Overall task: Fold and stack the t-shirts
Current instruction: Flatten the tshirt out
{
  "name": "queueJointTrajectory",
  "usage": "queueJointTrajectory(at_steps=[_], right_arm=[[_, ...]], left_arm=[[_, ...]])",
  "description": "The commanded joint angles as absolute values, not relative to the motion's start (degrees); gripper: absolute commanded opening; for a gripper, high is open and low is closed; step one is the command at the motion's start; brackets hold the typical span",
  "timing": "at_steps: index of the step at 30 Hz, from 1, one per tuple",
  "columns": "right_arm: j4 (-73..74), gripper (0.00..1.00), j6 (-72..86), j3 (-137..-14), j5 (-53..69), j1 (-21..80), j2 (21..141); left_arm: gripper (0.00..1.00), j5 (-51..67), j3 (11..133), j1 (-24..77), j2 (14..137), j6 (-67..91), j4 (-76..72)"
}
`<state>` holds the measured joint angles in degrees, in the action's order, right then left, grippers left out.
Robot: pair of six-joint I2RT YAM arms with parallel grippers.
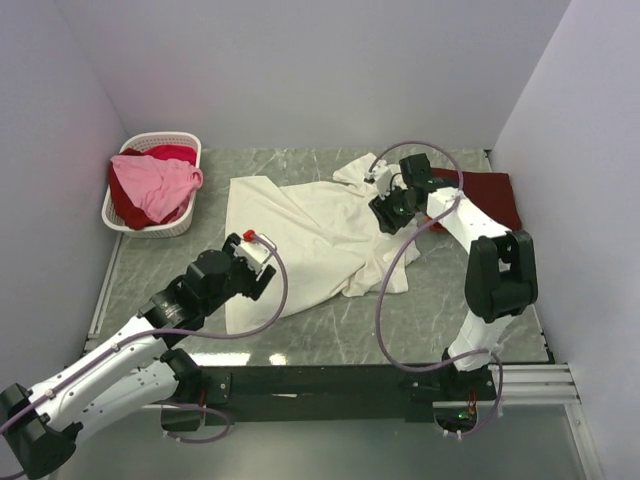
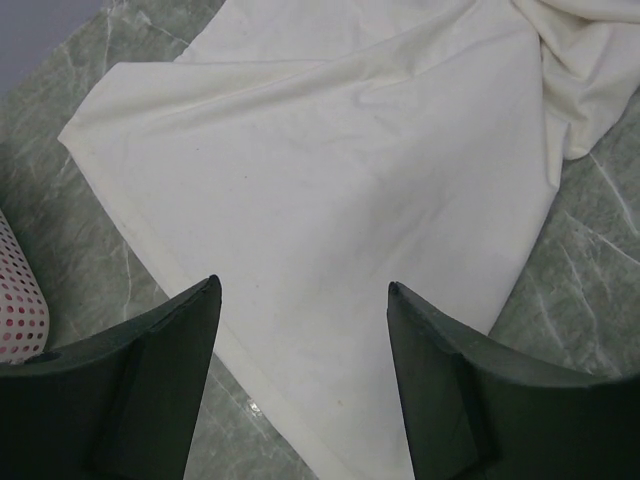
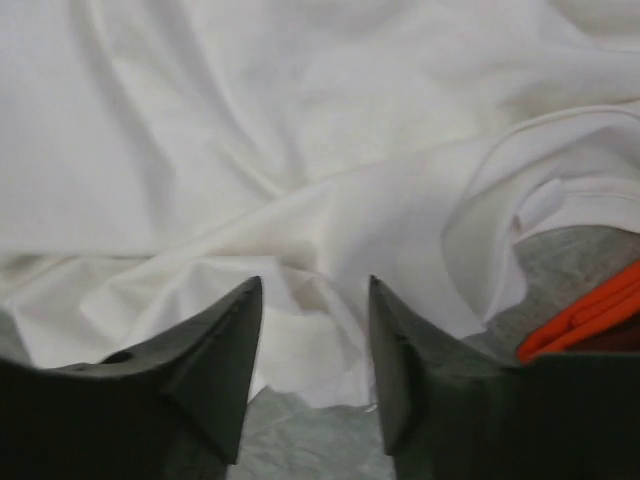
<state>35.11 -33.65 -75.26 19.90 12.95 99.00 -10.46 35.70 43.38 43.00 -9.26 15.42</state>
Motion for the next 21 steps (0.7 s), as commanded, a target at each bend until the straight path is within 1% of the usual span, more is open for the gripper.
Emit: queueJointTrajectory(at_steps=[1, 2, 4, 5, 6, 7, 10, 11, 13, 14, 15, 17, 21], right_arm=[[35.94, 0.57, -29.95, -79.28, 14.15, 11.78, 97.93], [37.34, 0.6, -32.32, -78.41, 15.28, 11.08, 96.52], [39.8, 0.66, -41.8, -77.0, 17.22, 10.81, 91.7], [41.9, 0.66, -46.27, -75.43, 20.79, 10.55, 90.02], [46.62, 0.66, -50.58, -74.37, 22.22, 10.46, 88.52], [49.28, 0.67, -58.98, -73.22, 23.98, 10.46, 85.98], [55.62, 0.66, -69.06, -67.51, 27.24, 10.63, 83.59], [57.64, 0.66, -70.21, -64.98, 27.77, 10.81, 83.76], [56.87, 0.65, -69.62, -62.24, 27.69, 12.21, 84.72], [52.95, 0.64, -68.22, -58.92, 27.08, 12.83, 84.81], [50.56, 0.64, -64.81, -57.41, 25.59, 13.35, 84.73], [46.17, 0.64, -63.2, -53.99, 24.53, 15.19, 84.73], [38.77, 0.64, -56.88, -50.28, 19.88, 18.1, 85.25]], left_arm=[[0.73, -11.08, 34.9, 43.68, 40.61, -8.52, 11.87], [0.76, -11.07, 34.37, 43.68, 40.08, -8.53, 11.52], [0.8, -10.55, 33.75, 43.68, 38.76, -8.87, 9.85], [0.82, -10.02, 33.31, 43.68, 38.32, -9.05, 9.58], [0.83, -9.67, 33.14, 43.59, 38.23, -9.23, 9.23], [0.83, -8.88, 33.22, 43.68, 38.15, -9.14, 9.14], [0.83, -7.74, 33.49, 43.68, 38.76, -8.97, 9.66], [0.83, -7.47, 33.75, 43.68, 39.02, -8.96, 9.67], [0.83, -6.95, 34.01, 43.68, 39.9, -8.7, 10.02], [0.83, -6.42, 34.19, 43.68, 40.16, -8.7, 10.11], [0.83, -5.98, 34.19, 43.68, 40.6, -8.61, 10.19], [0.83, -4.93, 34.19, 43.68, 40.87, -8.7, 10.02], [0.83, -4.13, 34.19, 43.68, 41.48, -8.88, 10.02]])
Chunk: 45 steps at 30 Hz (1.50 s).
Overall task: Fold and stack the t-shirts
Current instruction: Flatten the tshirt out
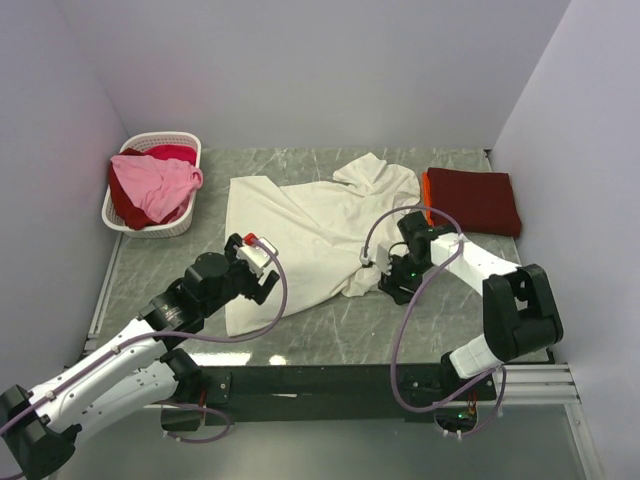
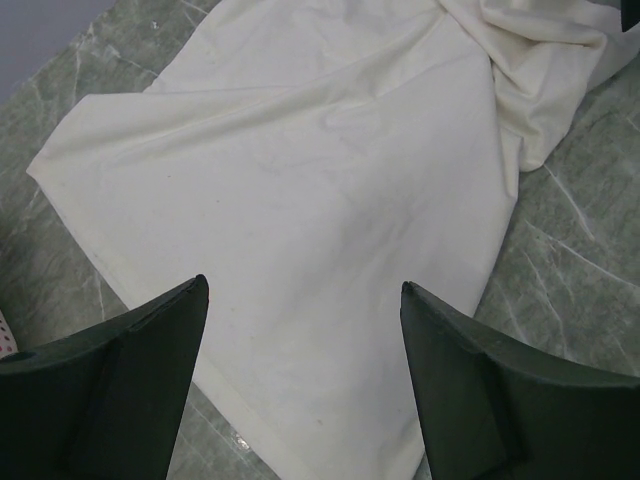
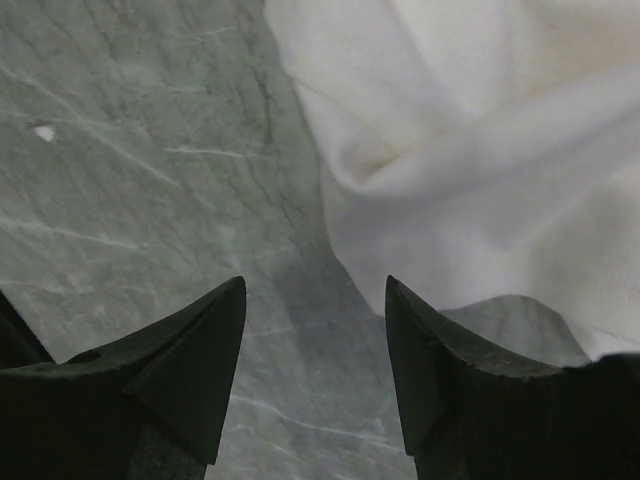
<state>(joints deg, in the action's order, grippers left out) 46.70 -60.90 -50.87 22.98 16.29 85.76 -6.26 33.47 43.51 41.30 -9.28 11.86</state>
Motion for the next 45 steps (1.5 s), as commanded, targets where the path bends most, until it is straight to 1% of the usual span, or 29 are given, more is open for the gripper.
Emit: queueJointTrajectory(at_steps=[1, 2, 5, 6, 8, 9, 10, 11, 15, 17, 18, 19, 20, 21, 23, 24, 25, 26, 27, 29, 30, 32, 33, 35, 36, 38, 41, 45], right_arm=[[37.45, 0.64, -56.08, -49.84, 17.69, 18.71, 86.3], [35.96, 0.64, -55.55, -49.31, 16.62, 19.76, 87.09], [34.54, 0.55, -53.26, -49.57, 14.07, 21.52, 89.29], [34.54, 0.43, -52.65, -49.83, 13.89, 21.71, 89.56], [35.59, 0.26, -52.12, -51.05, 13.71, 22.15, 89.82], [36.2, 0.1, -51.25, -51.76, 13.8, 22.58, 89.65], [36.99, 0.03, -50.81, -52.46, 13.97, 23.02, 89.39], [39.18, 0.0, -50.28, -54.47, 14.06, 23.55, 89.12], [47.18, 0.0, -46.68, -63.35, 16.08, 28.03, 88.59], [50.0, 0.0, -45.1, -70.46, 16.35, 31.45, 90.08], [50.71, 0.0, -43.7, -72.92, 16.09, 32.42, 92.96], [51.32, 0.04, -42.9, -78.08, 15.56, 34.52, 94.99], [51.5, 0.27, -40.37, -80.74, 14.77, 35.41, 97.18], [50.29, 0.39, -38.08, -83.29, 12.85, 36.03, 101.64], [45.21, 0.48, -33.25, -89.98, 3.29, 36.56, 106.06], [43.7, 0.56, -29.05, -91.74, 0.21, 36.3, 108.87], [42.64, 0.6, -27.96, -93.24, -2.09, 36.04, 109.59], [41.32, 0.63, -27.51, -95.17, -2.54, 34.73, 109.69], [41.05, 0.7, -27.34, -95.45, -1.5, 33.93, 108.56], [41.92, 0.78, -29.08, -94.75, 4.9, 32.18, 106.19], [42.53, 0.82, -33.09, -93.79, 7.62, 30.6, 103.04], [44.11, 0.85, -39.17, -88.79, 15.16, 28.75, 98.99], [44.82, 0.87, -46.25, -86.77, 17.9, 26.74, 95.05], [49.71, 0.88, -56.11, -81.05, 24.22, 24.45, 91.77], [51.05, 0.89, -66.43, -79.03, 28.52, 23.13, 89.84], [53.33, 0.89, -77.36, -74.72, 30.32, 20.83, 89.38], [50.82, 0.87, -80.33, -71.9, 30.41, 20.92, 90.87], [44.13, 0.8, -76.39, -70.84, 32.87, 22.76, 93.42]], left_arm=[[0.83, -4.04, 34.28, 43.68, 41.48, -8.88, 10.02], [0.83, -4.04, 34.28, 43.59, 41.48, -8.79, 10.11], [0.82, -3.78, 34.28, 43.68, 41.49, -8.7, 10.2], [0.82, -3.78, 34.28, 43.59, 41.31, -8.7, 10.2], [0.82, -3.78, 34.1, 43.68, 41.13, -8.7, 10.2], [0.82, -3.87, 34.19, 43.68, 40.87, -8.79, 10.11], [0.82, -3.87, 34.1, 43.68, 40.78, -8.79, 10.11], [0.82, -3.95, 34.19, 43.59, 40.78, -8.88, 10.02], [0.82, -3.96, 34.19, 43.68, 40.34, -9.05, 10.02], [0.82, -4.13, 34.19, 43.68, 40.25, -9.14, 10.19], [0.82, -4.22, 34.28, 43.68, 40.25, -9.14, 10.28], [0.82, -4.31, 34.28, 43.68, 40.17, -9.05, 10.28], [0.82, -4.57, 34.28, 43.68, 40.08, -9.14, 10.46], [0.82, -4.66, 34.28, 43.68, 39.9, -8.97, 10.46], [0.82, -4.83, 34.1, 43.68, 39.64, -8.96, 10.37], [0.82, -5.09, 34.01, 43.68, 39.38, -8.96, 10.46], [0.82, -4.84, 34.01, 43.77, 39.2, -8.88, 10.55], [0.82, -4.83, 33.93, 43.77, 39.03, -8.88, 10.46], [0.82, -4.92, 33.84, 43.77, 38.68, -8.88, 10.28], [0.82, -4.66, 33.66, 43.77, 38.5, -8.96, 10.11], [0.83, -4.14, 33.66, 43.77, 38.5, -9.05, 10.02], [0.83, -3.26, 33.84, 43.77, 38.76, -8.96, 9.84], [0.83, -2.64, 33.84, 43.77, 39.46, -9.05, 9.84], [0.83, -0.89, 34.1, 43.77, 40.16, -8.88, 9.93], [0.83, -0.53, 34.19, 43.77, 41.04, -8.96, 9.93], [0.83, 0.26, 34.54, 43.77, 42.09, -8.96, 10.28], [0.82, 0.88, 34.98, 43.77, 43.5, -8.7, 10.55], [0.82, 1.06, 34.45, 43.77, 43.24, -8.79, 10.2]])
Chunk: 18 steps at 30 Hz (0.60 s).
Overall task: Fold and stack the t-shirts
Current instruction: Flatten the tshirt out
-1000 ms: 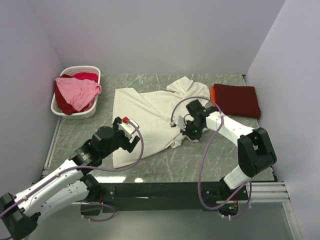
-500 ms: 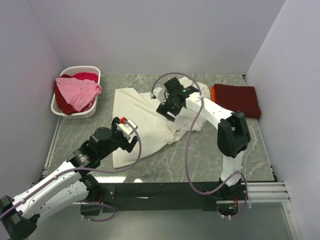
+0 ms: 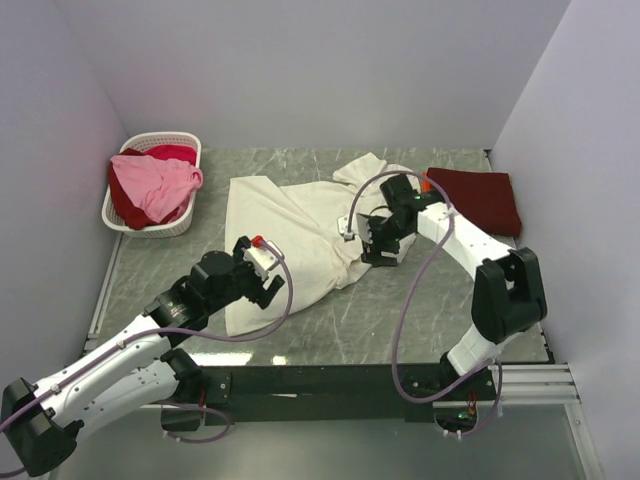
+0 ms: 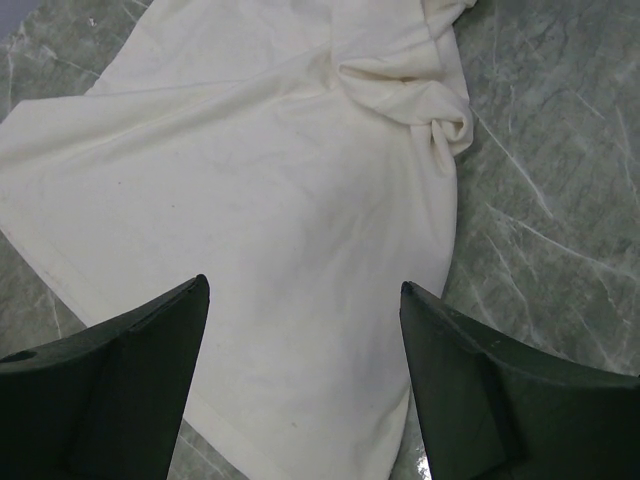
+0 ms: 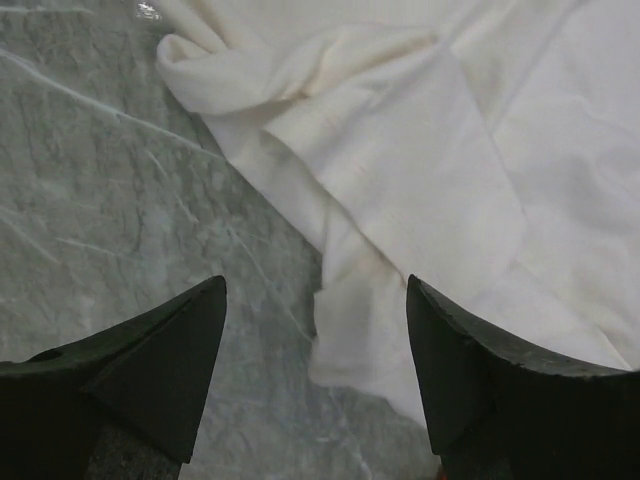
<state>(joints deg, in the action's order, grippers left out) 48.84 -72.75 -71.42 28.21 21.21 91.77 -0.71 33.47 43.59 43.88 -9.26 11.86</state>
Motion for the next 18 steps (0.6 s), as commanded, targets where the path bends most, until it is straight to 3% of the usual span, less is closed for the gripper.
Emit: queueJointTrajectory(at_steps=[1, 18], right_arm=[[42.73, 0.78, -75.33, -70.49, 31.74, 23.29, 93.86], [34.81, 0.56, -67.94, -71.37, 24.62, 29.0, 101.07]], left_arm=[[0.82, 1.05, 34.11, 43.77, 43.07, -8.88, 10.02], [0.82, 2.11, 33.57, 43.77, 43.16, -9.58, 9.41]])
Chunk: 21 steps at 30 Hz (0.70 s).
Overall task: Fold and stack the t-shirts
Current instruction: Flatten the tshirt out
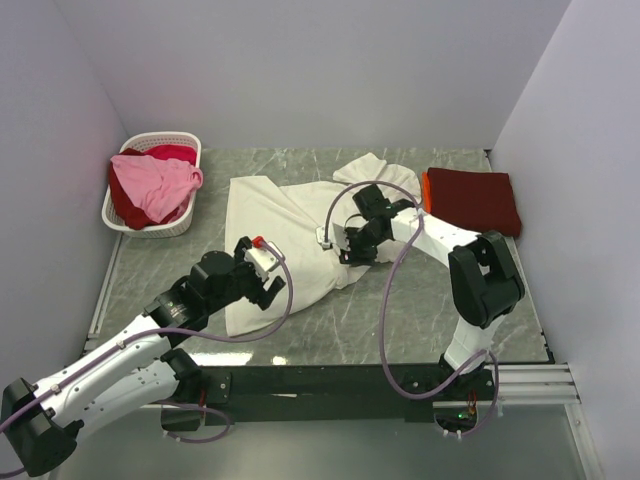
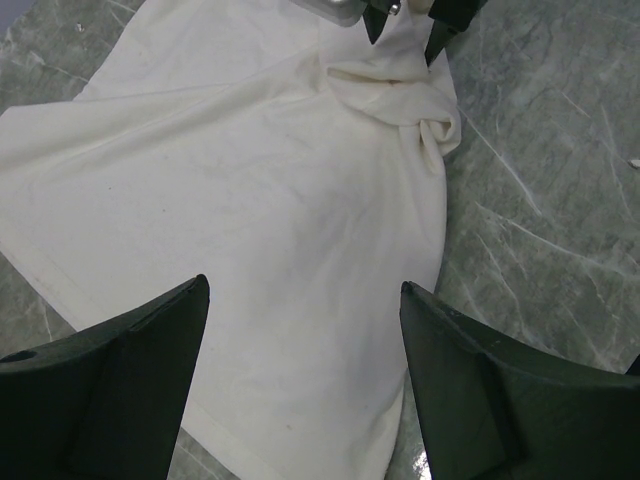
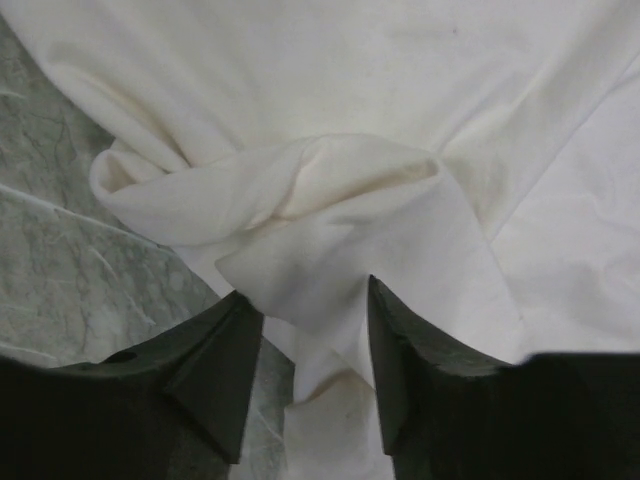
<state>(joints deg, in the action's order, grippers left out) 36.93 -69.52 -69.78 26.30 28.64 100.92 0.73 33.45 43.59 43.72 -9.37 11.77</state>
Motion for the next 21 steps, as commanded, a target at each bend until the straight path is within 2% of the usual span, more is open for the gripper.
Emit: queueJointTrajectory(at_steps=[1, 4, 5, 8, 10, 14, 18, 21], right_arm=[[34.28, 0.5, -67.33, -71.54, 24.17, 29.0, 101.25], [34.37, 0.37, -66.36, -72.68, 23.47, 29.09, 101.69], [34.28, 0.23, -64.7, -72.95, 23.29, 29.09, 101.69], [34.72, 0.15, -62.32, -74.09, 23.2, 28.74, 100.12], [35.07, 0.14, -62.23, -73.48, 23.64, 28.39, 98.45], [37.08, 0.0, -60.82, -72.77, 24.7, 27.25, 93.8], [38.76, 0.0, -58.1, -71.28, 24.43, 25.85, 89.13], [39.73, 0.0, -55.82, -69.7, 24.08, 24.62, 84.74]], left_arm=[[0.82, 2.11, 33.66, 43.77, 43.33, -9.67, 9.49], [0.82, 2.11, 33.66, 43.77, 43.59, -9.49, 9.41], [0.82, 2.63, 33.58, 43.77, 43.59, -9.49, 9.14], [0.83, 5.96, 31.65, 43.77, 43.42, -11.59, 7.74], [0.82, 10.27, 29.89, 43.94, 43.51, -13.7, 7.03], [0.83, 10.82, 28.48, 46.49, 44.9, -17.57, 6.77], [0.83, 7.21, 28.82, 50.7, 49.99, -18.98, 7.47], [0.79, 3.88, 30.58, 53.52, 57.2, -19.51, 9.57]])
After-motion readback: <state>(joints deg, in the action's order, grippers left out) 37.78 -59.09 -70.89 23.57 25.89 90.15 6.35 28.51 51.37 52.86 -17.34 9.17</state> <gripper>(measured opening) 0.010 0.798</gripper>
